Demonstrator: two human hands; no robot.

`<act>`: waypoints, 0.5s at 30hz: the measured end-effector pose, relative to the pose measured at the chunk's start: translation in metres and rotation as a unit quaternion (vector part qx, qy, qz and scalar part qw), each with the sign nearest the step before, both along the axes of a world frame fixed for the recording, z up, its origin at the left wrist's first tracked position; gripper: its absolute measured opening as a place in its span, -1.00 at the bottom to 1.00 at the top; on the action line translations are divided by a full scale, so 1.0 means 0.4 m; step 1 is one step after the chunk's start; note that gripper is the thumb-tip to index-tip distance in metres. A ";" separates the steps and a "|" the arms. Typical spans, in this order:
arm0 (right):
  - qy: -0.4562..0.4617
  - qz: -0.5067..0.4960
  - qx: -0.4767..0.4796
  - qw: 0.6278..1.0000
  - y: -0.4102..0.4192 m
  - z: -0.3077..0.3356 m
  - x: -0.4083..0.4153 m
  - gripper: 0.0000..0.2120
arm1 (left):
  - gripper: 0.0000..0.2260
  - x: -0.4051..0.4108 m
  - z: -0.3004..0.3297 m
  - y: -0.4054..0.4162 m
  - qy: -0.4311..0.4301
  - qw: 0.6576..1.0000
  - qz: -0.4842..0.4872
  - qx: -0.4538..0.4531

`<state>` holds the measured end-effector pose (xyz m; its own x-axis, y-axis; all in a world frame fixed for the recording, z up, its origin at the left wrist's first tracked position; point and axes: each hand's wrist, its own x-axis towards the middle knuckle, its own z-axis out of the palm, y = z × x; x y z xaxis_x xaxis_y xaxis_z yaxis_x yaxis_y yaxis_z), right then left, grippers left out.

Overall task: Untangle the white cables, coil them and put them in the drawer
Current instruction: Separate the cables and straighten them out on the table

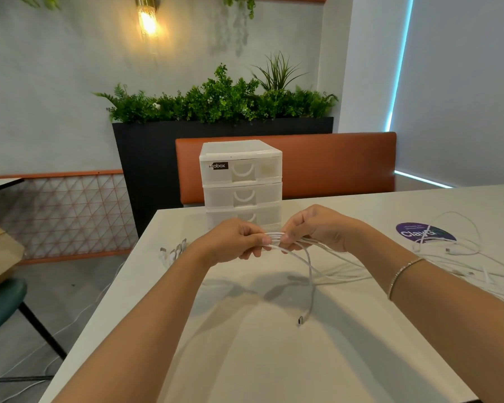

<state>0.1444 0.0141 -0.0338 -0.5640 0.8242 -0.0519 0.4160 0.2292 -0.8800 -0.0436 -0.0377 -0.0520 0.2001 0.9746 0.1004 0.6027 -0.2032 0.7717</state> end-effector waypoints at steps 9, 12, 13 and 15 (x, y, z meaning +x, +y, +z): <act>-0.284 0.025 0.269 0.920 -0.023 0.033 0.002 -0.86 | -0.72 0.011 0.011 -0.005 0.100 0.994 0.012 0.047; -0.352 0.047 0.308 0.883 -0.014 0.027 0.026 -0.85 | -0.76 0.024 0.015 -0.003 0.126 0.990 0.006 0.058; -0.373 0.052 0.316 0.871 -0.006 0.020 0.040 -0.83 | -0.78 0.022 0.016 -0.003 0.133 0.989 0.007 0.061; -0.403 0.048 0.311 0.860 0.014 0.003 0.080 -0.77 | -0.79 0.008 0.015 -0.004 0.137 0.988 0.011 0.065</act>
